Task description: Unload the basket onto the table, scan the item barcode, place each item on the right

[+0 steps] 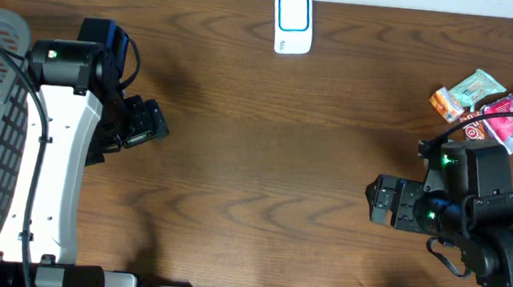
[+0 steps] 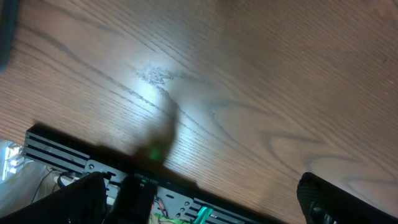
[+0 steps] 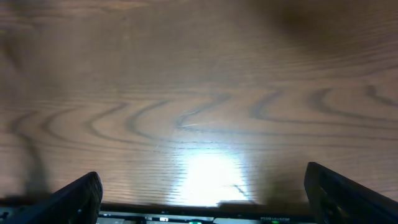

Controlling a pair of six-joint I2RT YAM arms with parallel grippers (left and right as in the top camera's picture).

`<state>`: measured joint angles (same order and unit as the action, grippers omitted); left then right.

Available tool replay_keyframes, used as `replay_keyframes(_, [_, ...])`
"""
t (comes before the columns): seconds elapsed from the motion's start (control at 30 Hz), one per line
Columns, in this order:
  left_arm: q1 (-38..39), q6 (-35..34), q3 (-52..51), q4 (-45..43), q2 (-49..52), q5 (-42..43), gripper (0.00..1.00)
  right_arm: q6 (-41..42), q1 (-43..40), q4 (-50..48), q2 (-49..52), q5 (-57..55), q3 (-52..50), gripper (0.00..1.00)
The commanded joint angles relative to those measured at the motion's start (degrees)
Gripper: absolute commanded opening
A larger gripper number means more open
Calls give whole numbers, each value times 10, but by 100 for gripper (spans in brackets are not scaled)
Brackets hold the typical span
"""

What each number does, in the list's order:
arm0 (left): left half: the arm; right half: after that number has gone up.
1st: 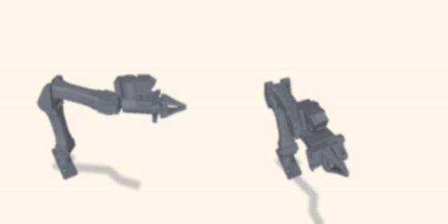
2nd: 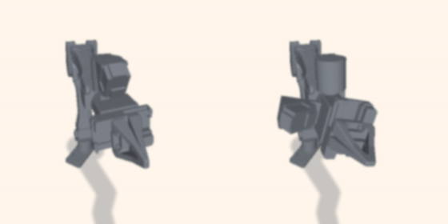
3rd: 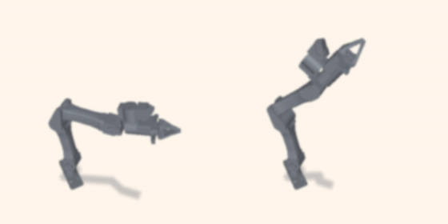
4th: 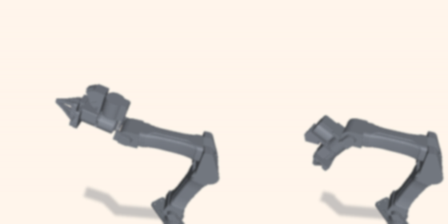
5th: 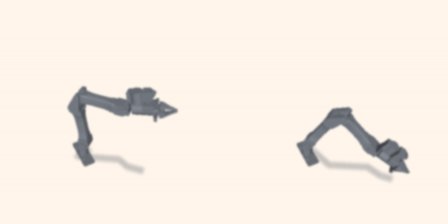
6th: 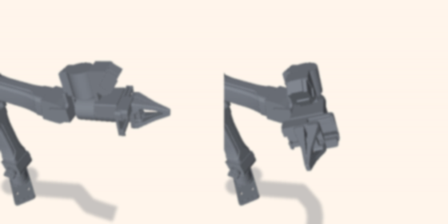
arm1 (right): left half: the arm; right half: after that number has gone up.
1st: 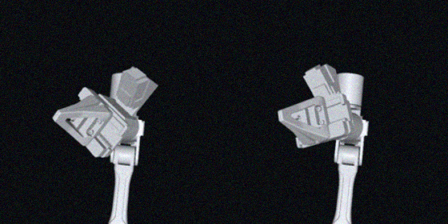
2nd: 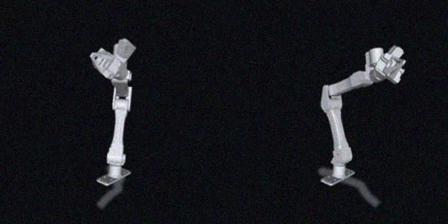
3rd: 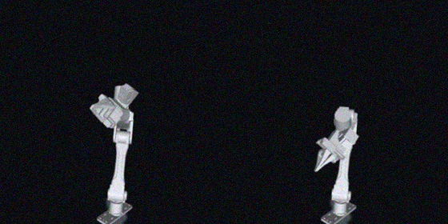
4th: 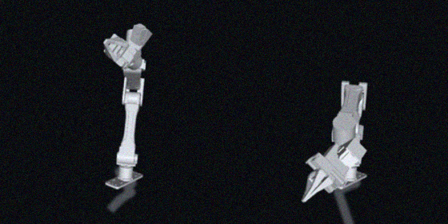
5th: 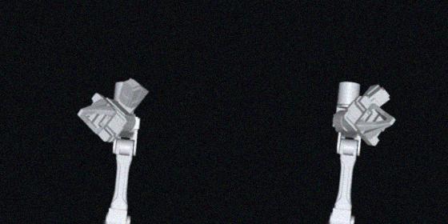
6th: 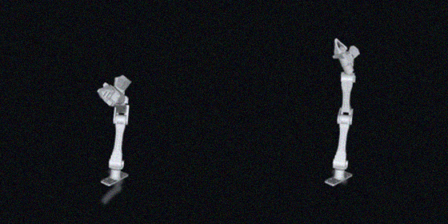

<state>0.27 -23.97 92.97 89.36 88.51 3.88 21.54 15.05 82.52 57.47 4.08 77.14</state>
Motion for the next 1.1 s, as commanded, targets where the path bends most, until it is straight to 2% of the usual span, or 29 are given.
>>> replay_keyframes(0.0, [-1,-1,-1,1,2,-9,98,7,3,2,-1,8,-1,99])
replay_keyframes(0.7, [-1,-1,-1,1,2,-9,98,7,3,2,2,8,-1,99])
replay_keyframes(1.07, [-1,-1,-1,1,2,-9,98,7,-16,2,-62,7,-1,99])
